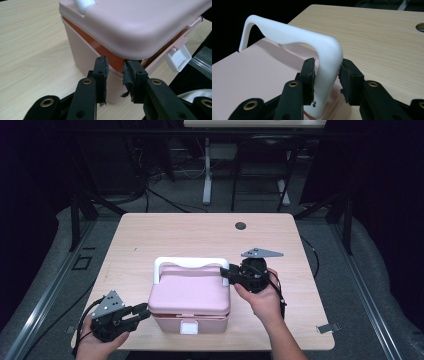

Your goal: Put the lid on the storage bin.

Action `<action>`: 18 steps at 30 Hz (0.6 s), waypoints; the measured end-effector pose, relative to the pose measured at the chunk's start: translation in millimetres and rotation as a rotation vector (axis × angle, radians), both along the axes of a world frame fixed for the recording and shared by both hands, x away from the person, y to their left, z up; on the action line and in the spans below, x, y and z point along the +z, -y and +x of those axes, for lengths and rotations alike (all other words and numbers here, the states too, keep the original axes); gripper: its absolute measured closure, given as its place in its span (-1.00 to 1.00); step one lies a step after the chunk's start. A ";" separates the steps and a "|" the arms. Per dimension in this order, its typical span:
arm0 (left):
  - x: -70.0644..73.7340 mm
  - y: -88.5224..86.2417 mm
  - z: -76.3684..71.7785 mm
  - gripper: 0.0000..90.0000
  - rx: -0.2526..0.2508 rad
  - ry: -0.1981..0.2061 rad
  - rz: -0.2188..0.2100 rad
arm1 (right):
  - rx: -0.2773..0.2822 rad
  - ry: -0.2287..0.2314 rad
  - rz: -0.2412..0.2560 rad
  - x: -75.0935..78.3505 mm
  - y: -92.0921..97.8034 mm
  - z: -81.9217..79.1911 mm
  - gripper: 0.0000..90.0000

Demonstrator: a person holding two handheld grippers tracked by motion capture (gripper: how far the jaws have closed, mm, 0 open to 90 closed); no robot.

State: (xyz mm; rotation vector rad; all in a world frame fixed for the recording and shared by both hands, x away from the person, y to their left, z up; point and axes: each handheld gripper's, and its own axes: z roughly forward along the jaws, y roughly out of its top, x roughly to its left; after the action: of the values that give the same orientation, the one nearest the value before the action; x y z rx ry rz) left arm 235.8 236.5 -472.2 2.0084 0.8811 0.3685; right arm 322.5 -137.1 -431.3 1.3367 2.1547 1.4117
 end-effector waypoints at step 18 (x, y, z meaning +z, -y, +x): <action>-0.7 4.1 -2.1 0.59 -0.006 -0.002 -0.014 | -0.005 0.005 0.011 0.4 1.8 2.0 0.47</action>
State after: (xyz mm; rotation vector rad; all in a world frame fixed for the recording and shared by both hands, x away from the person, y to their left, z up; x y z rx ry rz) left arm 233.8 232.3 -472.9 1.9989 0.8764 0.3563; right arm 324.5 -138.9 -430.8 1.3396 2.1417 1.4259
